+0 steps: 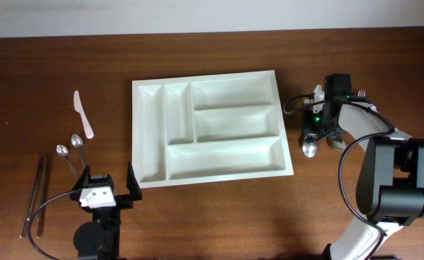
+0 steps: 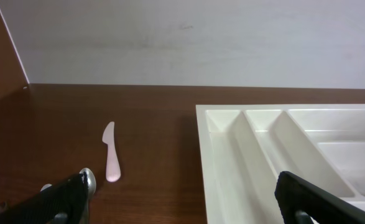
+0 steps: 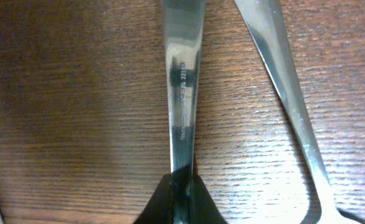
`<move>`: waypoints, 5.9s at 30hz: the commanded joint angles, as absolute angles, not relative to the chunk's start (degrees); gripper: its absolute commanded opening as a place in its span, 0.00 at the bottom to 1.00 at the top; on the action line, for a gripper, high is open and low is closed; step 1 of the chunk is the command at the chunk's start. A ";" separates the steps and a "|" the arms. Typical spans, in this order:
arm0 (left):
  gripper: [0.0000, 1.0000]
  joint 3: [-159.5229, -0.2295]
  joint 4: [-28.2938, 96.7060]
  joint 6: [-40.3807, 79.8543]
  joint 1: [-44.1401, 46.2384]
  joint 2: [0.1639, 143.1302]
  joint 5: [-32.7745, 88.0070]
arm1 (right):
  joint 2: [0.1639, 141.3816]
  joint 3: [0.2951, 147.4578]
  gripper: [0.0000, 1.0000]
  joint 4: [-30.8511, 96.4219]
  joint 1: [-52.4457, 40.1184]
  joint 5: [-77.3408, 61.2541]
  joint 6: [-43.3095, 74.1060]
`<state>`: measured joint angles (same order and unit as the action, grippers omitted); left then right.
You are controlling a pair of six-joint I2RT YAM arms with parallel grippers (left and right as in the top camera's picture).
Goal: Pack container
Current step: 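Lower the right gripper and grasp the leftmost spoon's handle, then carry the spoon into the tray's middle compartment and release, then return the right gripper to the remaining utensils on the right, then lower the right gripper and grasp the second spoon's handle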
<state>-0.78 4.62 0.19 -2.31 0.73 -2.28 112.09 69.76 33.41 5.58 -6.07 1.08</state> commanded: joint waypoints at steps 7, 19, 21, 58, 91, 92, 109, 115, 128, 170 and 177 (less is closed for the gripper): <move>0.99 -0.51 4.73 -0.49 -2.09 0.34 -1.65 | 113.65 70.00 0.04 33.80 5.26 -5.19 1.13; 0.99 -0.51 4.73 -0.49 -2.09 0.34 -1.65 | 113.08 81.17 0.04 41.93 5.26 -3.79 0.89; 0.99 -0.51 4.73 -0.49 -2.09 0.34 -1.65 | 113.08 84.16 0.04 43.64 5.26 -3.79 0.86; 0.99 -0.51 4.73 -0.49 -2.09 0.34 -1.65 | 113.51 97.03 0.04 52.07 -19.11 -13.76 -54.92; 0.99 -0.51 4.73 -0.49 -2.09 0.34 -1.65 | 113.75 86.48 0.61 37.15 -18.79 -15.86 -35.42; 0.99 -0.51 4.73 -0.49 -2.09 0.34 -1.65 | 113.49 87.96 0.61 37.26 -18.61 -15.84 -32.64; 0.99 -0.51 4.73 -0.49 -2.09 0.34 -1.65 | 111.18 109.65 0.74 56.97 -1.78 3.46 -4.99; 0.99 -0.51 4.73 -0.49 -2.09 0.34 -1.65 | 112.88 108.79 0.75 66.89 6.15 3.20 -5.58; 0.99 -0.51 4.73 -0.49 -2.09 0.34 -1.65 | 113.89 96.53 0.64 62.15 8.40 -4.58 -11.73; 0.99 -0.51 4.73 -0.49 -2.09 0.34 -1.65 | 119.26 75.09 0.63 35.86 8.38 -2.33 -11.73; 0.99 -0.51 4.73 -0.49 -2.09 0.34 -1.65 | 119.26 75.11 0.63 38.11 9.65 -0.80 -7.73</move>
